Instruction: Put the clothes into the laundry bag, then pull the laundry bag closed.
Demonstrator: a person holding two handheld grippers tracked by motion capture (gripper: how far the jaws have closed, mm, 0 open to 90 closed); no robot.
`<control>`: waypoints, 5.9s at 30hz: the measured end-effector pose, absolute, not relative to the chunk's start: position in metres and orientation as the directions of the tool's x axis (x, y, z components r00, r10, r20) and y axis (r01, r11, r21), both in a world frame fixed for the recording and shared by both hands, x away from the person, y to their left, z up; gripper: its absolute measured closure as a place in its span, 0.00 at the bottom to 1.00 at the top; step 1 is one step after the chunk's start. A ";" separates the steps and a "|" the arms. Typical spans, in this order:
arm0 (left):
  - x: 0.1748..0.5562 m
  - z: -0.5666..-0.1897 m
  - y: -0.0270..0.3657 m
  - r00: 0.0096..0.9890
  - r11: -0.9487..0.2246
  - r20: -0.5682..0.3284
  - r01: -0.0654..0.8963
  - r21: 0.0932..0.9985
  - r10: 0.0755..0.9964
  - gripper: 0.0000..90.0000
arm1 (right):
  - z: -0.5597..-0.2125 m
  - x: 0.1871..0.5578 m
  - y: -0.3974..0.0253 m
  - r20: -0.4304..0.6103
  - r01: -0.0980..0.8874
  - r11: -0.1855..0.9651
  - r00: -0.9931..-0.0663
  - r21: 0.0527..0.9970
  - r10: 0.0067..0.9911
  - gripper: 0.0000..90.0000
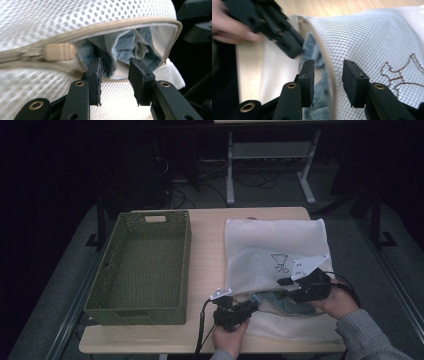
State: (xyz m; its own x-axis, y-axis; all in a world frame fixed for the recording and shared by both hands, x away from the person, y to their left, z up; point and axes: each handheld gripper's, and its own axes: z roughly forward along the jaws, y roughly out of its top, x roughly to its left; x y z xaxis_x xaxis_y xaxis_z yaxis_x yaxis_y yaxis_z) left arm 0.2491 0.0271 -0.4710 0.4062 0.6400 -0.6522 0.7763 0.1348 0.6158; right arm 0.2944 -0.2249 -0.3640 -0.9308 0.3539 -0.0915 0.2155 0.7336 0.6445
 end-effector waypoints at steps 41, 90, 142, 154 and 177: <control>0.257 -0.473 0.042 0.455 0.059 -0.605 0.766 0.640 0.654 0.73 | -0.414 0.332 -0.247 0.040 0.383 0.762 -0.903 0.521 0.427 0.99; 0.249 -0.472 0.074 0.440 -0.011 -0.600 0.812 0.584 0.668 0.64 | -0.385 0.314 -0.187 0.051 0.228 0.745 -0.966 0.626 0.253 0.74; 0.256 -0.461 0.071 0.509 -0.065 -0.605 0.795 0.603 0.612 0.94 | -0.414 0.319 -0.143 0.045 0.141 0.817 -0.989 0.560 0.141 0.90; 0.264 -0.461 0.069 0.473 -0.038 -0.646 0.823 0.567 0.599 0.87 | -0.409 0.313 -0.143 0.020 0.124 0.827 -0.991 0.548 0.135 0.91; 0.259 -0.453 0.063 0.497 -0.071 -0.556 0.785 0.616 0.666 0.96 | -0.402 0.308 -0.149 0.000 0.137 0.840 -0.987 0.525 0.161 0.96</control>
